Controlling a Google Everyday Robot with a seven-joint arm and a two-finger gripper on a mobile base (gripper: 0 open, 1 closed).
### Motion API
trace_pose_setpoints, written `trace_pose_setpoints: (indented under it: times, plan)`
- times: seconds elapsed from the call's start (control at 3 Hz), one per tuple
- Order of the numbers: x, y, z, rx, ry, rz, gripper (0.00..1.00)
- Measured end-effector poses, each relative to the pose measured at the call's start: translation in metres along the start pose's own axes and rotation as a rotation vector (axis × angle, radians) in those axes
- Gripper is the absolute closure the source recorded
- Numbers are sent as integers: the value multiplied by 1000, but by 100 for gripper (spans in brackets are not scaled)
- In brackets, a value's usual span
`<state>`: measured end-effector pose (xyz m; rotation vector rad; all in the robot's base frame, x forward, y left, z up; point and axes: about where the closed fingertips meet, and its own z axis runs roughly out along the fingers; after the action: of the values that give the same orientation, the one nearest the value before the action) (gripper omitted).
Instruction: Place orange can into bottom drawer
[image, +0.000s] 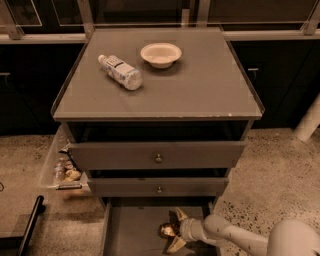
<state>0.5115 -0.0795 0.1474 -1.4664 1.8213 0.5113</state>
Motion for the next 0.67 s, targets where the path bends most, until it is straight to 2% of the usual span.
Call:
trace_pose_setpoints:
  times: [0.33,0.67]
  plan:
    - [1,8,-24,4,-11,19,0]
    - [-1,14,-77,49,6,31,0]
